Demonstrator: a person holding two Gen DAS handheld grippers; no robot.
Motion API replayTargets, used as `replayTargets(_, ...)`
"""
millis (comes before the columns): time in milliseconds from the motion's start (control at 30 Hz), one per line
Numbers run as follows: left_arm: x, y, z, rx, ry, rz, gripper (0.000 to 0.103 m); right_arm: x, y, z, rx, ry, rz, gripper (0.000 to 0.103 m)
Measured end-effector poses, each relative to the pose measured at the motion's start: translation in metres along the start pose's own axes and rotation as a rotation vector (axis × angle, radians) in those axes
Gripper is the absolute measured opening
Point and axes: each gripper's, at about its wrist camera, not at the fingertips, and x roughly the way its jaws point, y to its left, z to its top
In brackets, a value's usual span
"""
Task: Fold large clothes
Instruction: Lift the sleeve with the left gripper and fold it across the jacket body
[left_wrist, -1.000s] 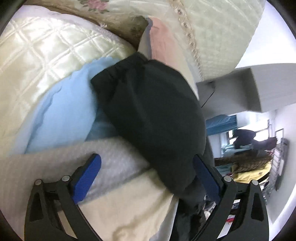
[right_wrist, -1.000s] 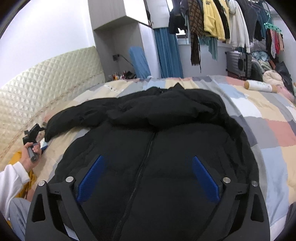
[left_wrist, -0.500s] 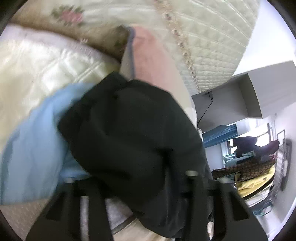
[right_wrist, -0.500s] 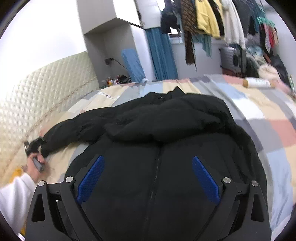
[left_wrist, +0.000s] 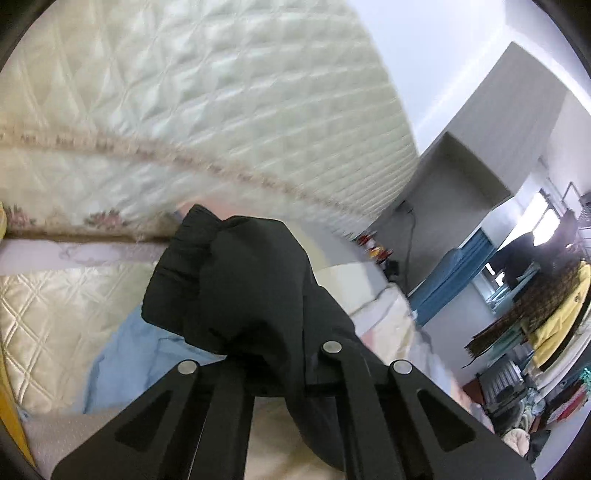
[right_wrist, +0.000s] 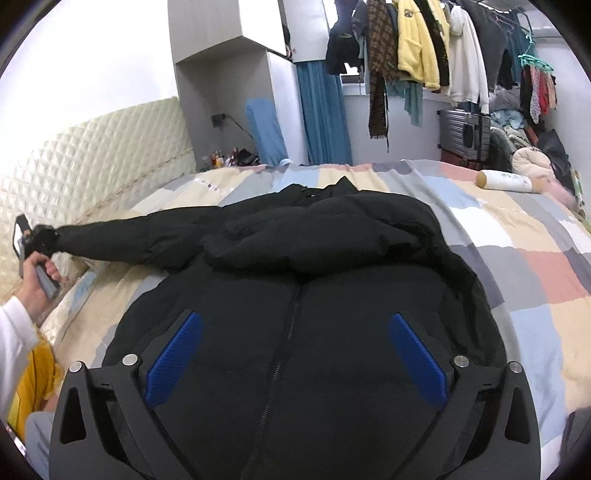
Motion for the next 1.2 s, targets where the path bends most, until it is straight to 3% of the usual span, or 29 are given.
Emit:
replayTargets(333, -0.044, -0.11, 0.013, 0.186, -0.056, -0.062, 0.001, -0.015, -0.033, -0.011, 0.01, -0.039, -0.023, 0.103)
replayTargets(467, -0.056, -0.163, 0.003, 0.331, -0.03, -0.095, 0.001, -0.026, -0.047, -0.007, 0.05, -0.075, -0.003, 0.103)
replayTargets(600, -0.065, -0.22, -0.027, 0.525, -0.001, -0.099, 0.001, -0.034, -0.056, -0.005, 0.062, -0.095, 0.013, 0.103)
replayTargets(700, -0.077, -0.253, -0.047, 0.565, 0.001, -0.17, 0.001, -0.041, -0.062, -0.005, 0.056, -0.115, 0.017, 0.103)
replayTargets(933, -0.094, -0.324, -0.087, 0.657, 0.016, -0.248, 0.001, -0.052, -0.088, -0.006, 0.071, -0.16, 0.009, 0.103)
replayTargets(1200, -0.115, -0.388, -0.159, 0.713, 0.064, -0.39, 0.002, -0.049, -0.116, -0.007, 0.139, -0.165, 0.023, 0.103)
